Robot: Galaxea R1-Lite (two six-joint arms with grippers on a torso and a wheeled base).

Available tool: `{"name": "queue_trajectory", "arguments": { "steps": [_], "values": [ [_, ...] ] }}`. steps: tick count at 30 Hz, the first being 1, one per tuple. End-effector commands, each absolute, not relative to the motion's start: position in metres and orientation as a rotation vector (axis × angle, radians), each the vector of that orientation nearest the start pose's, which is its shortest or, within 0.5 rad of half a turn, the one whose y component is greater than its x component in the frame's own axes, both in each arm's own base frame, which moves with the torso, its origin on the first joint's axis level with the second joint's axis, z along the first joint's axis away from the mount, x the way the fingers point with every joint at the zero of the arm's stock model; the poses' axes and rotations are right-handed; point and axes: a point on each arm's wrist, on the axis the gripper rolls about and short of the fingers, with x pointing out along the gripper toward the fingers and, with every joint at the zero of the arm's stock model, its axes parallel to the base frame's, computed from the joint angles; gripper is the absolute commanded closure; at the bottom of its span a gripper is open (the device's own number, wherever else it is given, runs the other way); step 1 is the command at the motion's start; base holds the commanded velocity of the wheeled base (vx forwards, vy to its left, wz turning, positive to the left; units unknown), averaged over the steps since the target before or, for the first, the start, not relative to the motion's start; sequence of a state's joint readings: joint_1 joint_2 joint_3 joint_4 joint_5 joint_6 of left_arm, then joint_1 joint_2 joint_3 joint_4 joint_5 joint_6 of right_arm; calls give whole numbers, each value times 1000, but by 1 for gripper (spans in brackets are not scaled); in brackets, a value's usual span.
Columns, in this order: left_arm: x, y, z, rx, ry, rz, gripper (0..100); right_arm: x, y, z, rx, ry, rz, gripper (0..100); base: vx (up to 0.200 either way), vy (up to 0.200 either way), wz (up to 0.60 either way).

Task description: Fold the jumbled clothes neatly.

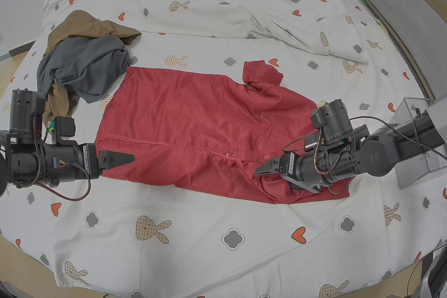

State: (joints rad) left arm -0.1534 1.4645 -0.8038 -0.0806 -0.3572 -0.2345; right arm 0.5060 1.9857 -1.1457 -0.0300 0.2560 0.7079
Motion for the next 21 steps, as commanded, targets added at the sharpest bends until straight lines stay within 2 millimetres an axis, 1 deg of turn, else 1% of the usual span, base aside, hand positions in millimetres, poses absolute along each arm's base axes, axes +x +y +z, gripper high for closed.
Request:
{"name": "queue_trajectory", "arguments": {
  "steps": [1, 4, 5, 6, 7, 11, 12, 13, 14, 16, 17, 19, 21],
  "values": [
    [233, -44, 196, -283, 638, -426, 0, 316, 180, 123, 535, 1026, 395, 0, 0, 0, 0],
    [233, -44, 196, -283, 638, -426, 0, 317, 180, 124, 538, 1024, 393, 0, 0, 0, 0],
    [233, -44, 196, -283, 638, -426, 0, 313, 171, 144, 560, 972, 401, 0, 0, 0, 0],
    [233, -44, 196, -283, 636, -427, 0, 310, 169, 152, 564, 954, 408, 0, 0, 0, 0],
    [233, -44, 196, -283, 636, -427, 0, 299, 163, 175, 576, 898, 436, 0, 0, 0, 0],
    [233, -44, 197, -284, 633, -425, 0, 266, 144, 229, 605, 766, 498, 0, 0, 0, 0],
    [233, -44, 197, -282, 633, -427, 0, 261, 142, 235, 608, 754, 507, 0, 0, 0, 0],
    [234, -44, 196, -284, 635, -425, 0, 245, 134, 256, 621, 697, 551, 0, 0, 0, 0],
    [234, -44, 196, -284, 635, -425, 0, 237, 130, 265, 627, 676, 578, 0, 0, 0, 0],
    [234, -44, 196, -284, 635, -423, 0, 227, 124, 276, 638, 647, 624, 0, 0, 0, 0],
    [234, -44, 196, -284, 635, -423, 0, 227, 123, 277, 639, 645, 627, 0, 0, 0, 0],
    [236, -43, 198, -288, 629, -419, 0, 235, 111, 278, 658, 623, 602, 0, 0, 0, 0],
    [237, -42, 198, -292, 624, -413, 0, 241, 106, 275, 664, 624, 577, 0, 0, 0, 0]
  ]
}}
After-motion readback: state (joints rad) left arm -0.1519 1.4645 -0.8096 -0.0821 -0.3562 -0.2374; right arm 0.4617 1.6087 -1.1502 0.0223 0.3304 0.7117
